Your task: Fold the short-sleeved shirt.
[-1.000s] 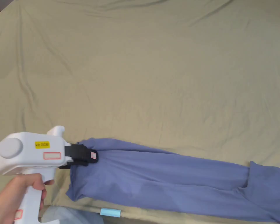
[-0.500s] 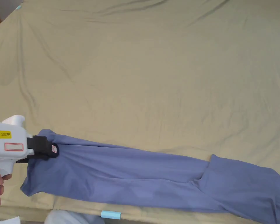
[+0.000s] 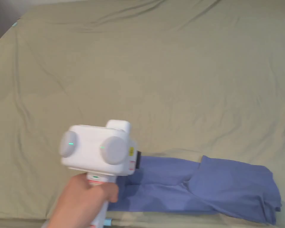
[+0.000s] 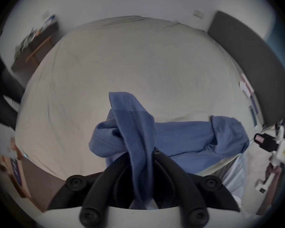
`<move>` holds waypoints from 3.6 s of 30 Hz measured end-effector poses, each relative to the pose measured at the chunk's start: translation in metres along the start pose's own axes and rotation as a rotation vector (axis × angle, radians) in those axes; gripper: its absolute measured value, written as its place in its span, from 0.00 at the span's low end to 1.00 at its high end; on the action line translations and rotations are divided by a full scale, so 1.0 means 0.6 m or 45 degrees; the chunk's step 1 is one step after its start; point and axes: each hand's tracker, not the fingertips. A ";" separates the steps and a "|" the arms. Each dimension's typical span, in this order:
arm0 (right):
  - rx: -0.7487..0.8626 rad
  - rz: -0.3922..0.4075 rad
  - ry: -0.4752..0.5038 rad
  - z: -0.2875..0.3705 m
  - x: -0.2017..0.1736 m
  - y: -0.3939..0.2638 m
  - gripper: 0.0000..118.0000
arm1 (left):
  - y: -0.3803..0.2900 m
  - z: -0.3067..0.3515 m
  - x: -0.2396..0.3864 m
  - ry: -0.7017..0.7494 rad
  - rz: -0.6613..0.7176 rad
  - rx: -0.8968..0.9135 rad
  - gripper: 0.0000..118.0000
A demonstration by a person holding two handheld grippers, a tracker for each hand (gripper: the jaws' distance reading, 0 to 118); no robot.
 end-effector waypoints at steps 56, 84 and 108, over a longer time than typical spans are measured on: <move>-0.061 -0.010 0.011 -0.023 -0.071 0.040 0.00 | -0.076 -0.119 -0.300 -0.689 0.453 -0.058 0.01; -0.069 -0.017 -0.030 -0.005 -0.093 0.028 0.00 | -0.080 -0.157 -0.298 -0.991 0.547 -0.129 0.09; -0.061 -0.011 0.081 -0.021 -0.055 0.001 0.00 | -0.005 0.089 -0.129 0.146 0.000 0.038 0.08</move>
